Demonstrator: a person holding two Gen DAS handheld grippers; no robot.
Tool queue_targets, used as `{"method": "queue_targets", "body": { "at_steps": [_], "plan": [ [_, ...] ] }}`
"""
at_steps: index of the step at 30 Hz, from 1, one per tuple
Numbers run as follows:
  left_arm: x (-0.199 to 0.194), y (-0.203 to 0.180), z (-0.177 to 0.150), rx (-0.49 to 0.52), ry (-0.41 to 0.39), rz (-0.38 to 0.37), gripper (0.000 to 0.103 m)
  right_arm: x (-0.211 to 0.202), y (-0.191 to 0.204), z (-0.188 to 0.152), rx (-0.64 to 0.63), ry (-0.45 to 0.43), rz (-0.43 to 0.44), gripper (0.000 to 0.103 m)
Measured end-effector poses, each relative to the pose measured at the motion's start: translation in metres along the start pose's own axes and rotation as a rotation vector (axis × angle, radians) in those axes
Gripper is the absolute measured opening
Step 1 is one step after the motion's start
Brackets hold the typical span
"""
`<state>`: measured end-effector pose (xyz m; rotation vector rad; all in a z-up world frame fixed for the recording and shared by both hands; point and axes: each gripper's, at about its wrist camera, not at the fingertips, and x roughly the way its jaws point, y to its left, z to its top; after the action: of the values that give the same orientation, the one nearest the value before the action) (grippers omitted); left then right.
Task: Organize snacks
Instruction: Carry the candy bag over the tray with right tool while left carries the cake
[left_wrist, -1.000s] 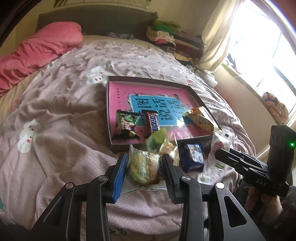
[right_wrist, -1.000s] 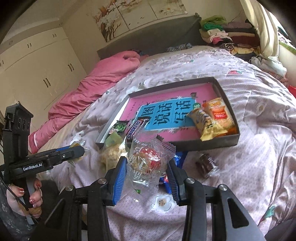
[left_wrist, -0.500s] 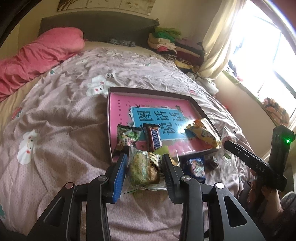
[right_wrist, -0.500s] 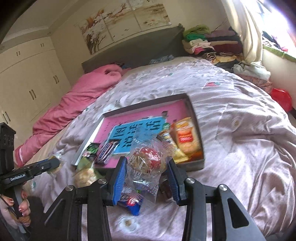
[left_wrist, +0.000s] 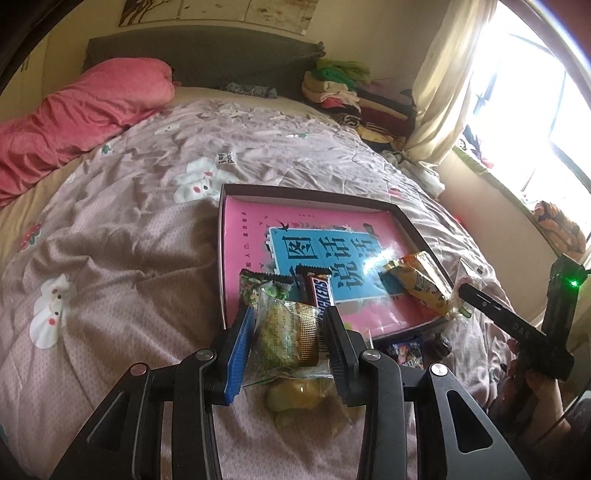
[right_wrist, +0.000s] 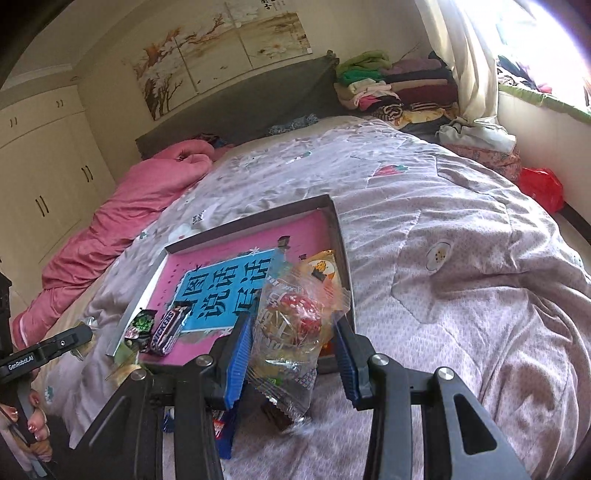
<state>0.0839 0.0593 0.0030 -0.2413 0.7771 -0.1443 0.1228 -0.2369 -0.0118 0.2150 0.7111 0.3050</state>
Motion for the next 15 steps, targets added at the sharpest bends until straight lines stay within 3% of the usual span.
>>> {"method": "queue_targets", "body": {
  "at_steps": [15],
  "plan": [
    [0.023, 0.0, 0.01, 0.001, 0.006, 0.002, 0.04, 0.025, 0.009, 0.001, -0.059, 0.016, -0.005, 0.043]
  ]
}}
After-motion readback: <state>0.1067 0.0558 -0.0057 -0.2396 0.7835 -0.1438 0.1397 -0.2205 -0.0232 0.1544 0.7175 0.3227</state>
